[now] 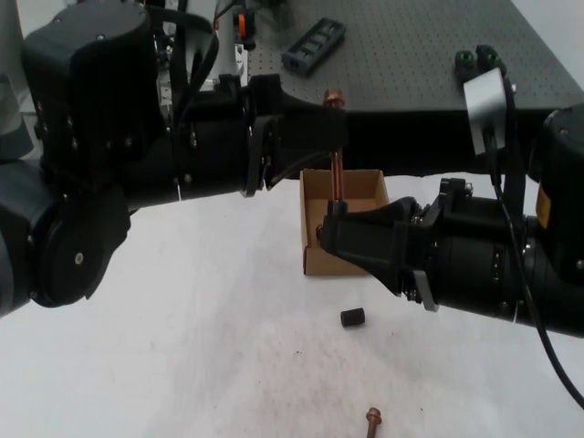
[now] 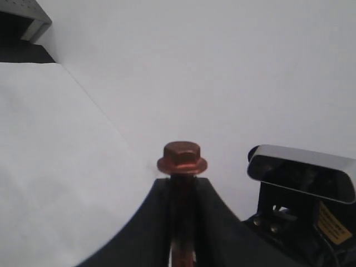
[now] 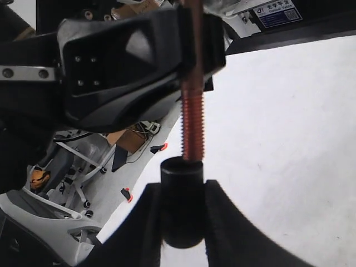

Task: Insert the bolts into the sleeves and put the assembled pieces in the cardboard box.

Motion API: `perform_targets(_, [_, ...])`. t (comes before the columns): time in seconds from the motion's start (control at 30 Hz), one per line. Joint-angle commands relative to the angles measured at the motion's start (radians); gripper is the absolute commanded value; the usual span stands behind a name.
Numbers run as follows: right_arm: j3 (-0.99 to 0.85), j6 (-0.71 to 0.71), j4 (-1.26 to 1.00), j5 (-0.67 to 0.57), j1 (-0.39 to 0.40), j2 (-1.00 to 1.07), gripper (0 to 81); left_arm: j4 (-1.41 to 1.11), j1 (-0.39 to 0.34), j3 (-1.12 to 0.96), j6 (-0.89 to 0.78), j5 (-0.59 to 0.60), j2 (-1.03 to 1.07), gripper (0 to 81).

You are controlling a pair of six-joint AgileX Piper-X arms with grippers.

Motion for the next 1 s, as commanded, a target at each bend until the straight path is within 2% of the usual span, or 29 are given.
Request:
perform_targets(0.0, [-0.013,-0.012,-0.020,0.007,0.000,-0.008,0.3,-0.026,-0.002,-0.006,-0.004,0.073,-0.017,0.6])
perform_targets(0.27, [-0.013,-0.012,-0.018,0.007,0.000,-0.008,0.3,-0.026,-0.002,-0.006,-0.004,0.119,-0.017,0.6])
perform_targets(0.5, [-0.013,-0.012,-0.030,0.029,0.000,-0.008,0.3,-0.026,-0.002,-0.006,0.077,0.291,-0.018,0.9])
perform_targets(0.6, [-0.013,-0.012,-0.035,0.029,0.000,-0.008,0.3,-0.026,-0.002,-0.006,0.122,0.289,-0.018,15.1])
perform_targets(0.7, [-0.013,-0.038,-0.042,0.029,-0.016,-0.008,0.3,-0.026,-0.002,-0.006,0.131,0.225,-0.018,41.2])
perform_targets(0.77, [-0.013,-0.038,-0.058,0.029,-0.050,-0.008,0.3,-0.020,-0.002,-0.006,0.116,0.154,-0.018,52.4])
perform_targets(0.87, [-0.023,-0.046,-0.064,0.059,-0.126,-0.005,0.3,0.016,-0.002,-0.006,0.137,0.075,-0.018,50.7])
perform_targets(0.97, [-0.064,-0.125,-0.052,0.076,-0.220,0.043,0.3,0.089,-0.002,-0.006,0.176,0.008,-0.018,49.4])
